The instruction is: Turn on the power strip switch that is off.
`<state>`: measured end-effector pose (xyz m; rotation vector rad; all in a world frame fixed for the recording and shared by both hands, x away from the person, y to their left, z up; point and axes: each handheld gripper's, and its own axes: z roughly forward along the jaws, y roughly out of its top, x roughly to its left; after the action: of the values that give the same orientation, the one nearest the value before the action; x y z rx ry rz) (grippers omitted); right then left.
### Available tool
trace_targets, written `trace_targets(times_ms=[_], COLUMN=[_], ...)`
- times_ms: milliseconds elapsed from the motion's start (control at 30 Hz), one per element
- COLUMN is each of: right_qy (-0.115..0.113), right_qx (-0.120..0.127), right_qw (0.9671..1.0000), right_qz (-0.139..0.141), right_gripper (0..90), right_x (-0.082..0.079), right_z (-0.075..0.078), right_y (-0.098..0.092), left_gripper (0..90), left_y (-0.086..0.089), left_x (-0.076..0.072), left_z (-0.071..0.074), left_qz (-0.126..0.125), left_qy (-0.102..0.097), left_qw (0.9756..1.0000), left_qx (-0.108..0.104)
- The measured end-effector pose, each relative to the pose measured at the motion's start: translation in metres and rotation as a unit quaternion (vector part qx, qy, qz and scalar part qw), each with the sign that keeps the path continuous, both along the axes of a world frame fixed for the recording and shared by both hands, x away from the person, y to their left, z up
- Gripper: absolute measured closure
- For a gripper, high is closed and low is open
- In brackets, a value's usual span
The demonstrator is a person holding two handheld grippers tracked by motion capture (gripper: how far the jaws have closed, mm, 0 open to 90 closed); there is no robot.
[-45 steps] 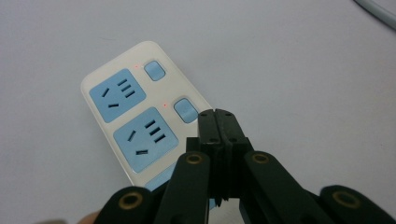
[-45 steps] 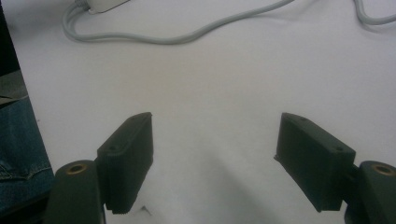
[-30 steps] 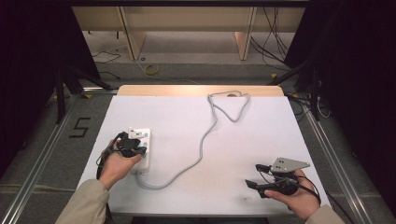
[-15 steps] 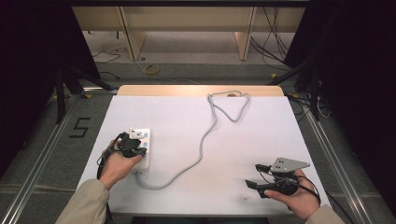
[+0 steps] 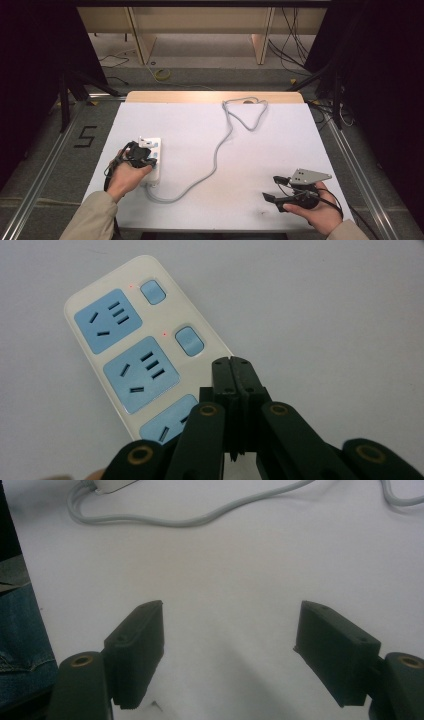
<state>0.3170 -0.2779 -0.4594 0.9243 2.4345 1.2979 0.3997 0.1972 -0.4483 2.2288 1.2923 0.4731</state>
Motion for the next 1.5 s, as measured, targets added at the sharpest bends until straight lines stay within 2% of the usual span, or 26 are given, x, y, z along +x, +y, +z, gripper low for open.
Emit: trace_targets(times_ms=[633, 767, 1033, 1133, 1233, 1367, 1500], right_qy=[0.002, 0.002, 0.002, 0.002, 0.002, 0.002, 0.002], right_qx=[-0.002, -0.002, -0.003, -0.003, -0.003, -0.004, -0.004], right_qw=[1.0, 1.0, 1.0, 1.0, 1.0, 1.0, 1.0], right_qz=[0.0, 0.001, 0.001, 0.001, 0.001, 0.001, 0.001], right_gripper=[27.9, 27.9, 27.9, 27.9, 27.9, 27.9, 27.9], right_x=[0.0, 0.0, -0.0003, -0.0003, -0.0002, -0.0004, -0.0005], right_z=[-0.0003, -0.0003, -0.0004, -0.0003, -0.0004, -0.0003, -0.0002], right_y=[0.0001, 0.0004, 0.0006, 0.0005, 0.0005, 0.0005, 0.0004], left_gripper=[89.9, 89.9, 89.9, 89.9, 89.9, 90.0, 90.0], left_y=[-0.0015, -0.0015, -0.0023, -0.0044, -0.0054, -0.0065, -0.0067], left_x=[0.0055, 0.0061, 0.0067, 0.0065, 0.0069, 0.0072, 0.0077], left_z=[0.0031, 0.003, 0.0033, 0.0039, 0.004, 0.0042, 0.004], left_qz=[0.011, 0.014, 0.013, 0.008, 0.008, 0.003, 0.004], left_qy=[0.022, 0.021, 0.024, 0.024, 0.028, 0.027, 0.029], left_qw=[0.9997, 0.9996, 0.9996, 0.9995, 0.9995, 0.9993, 0.9992], left_qx=[0.006, 0.015, 0.009, 0.02, 0.015, 0.026, 0.027])
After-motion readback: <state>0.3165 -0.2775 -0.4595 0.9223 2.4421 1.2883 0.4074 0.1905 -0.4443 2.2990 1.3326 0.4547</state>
